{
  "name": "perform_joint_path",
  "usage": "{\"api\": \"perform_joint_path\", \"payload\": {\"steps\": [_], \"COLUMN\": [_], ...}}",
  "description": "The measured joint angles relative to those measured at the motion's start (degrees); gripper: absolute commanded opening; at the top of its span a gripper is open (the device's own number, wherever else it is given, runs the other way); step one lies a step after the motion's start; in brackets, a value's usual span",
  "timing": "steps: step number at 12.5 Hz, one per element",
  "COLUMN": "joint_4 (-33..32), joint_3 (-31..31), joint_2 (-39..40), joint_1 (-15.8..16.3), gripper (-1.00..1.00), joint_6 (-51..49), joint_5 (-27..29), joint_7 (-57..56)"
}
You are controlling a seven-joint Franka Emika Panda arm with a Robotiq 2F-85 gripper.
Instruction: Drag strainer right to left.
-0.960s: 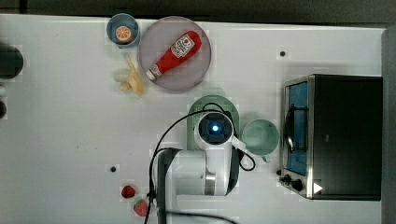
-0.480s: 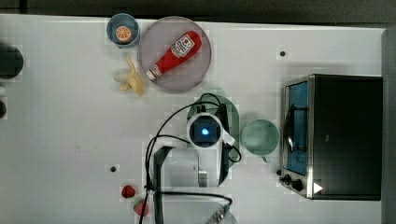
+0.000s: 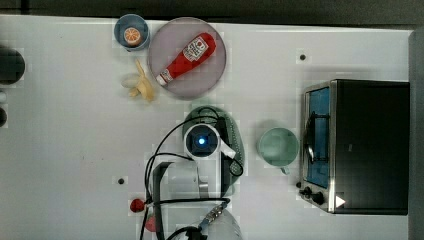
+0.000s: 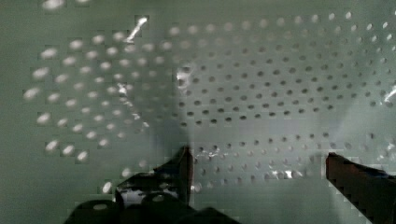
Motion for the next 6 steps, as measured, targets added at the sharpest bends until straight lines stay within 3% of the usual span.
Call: {"api": "perform_joint_path", "payload": {"steps": [4,6], "joint_4": [0.4,0.2], "joint_3": [1.4,-0.1], "joint_2": [-0.1,-0.8], "joint_1": [2.2,5.4], "gripper": [1.00,1.00], "joint_6": [0.3,0.4], "joint_5": [2.2,5.1], "joint_7": [0.0,0.4]}}
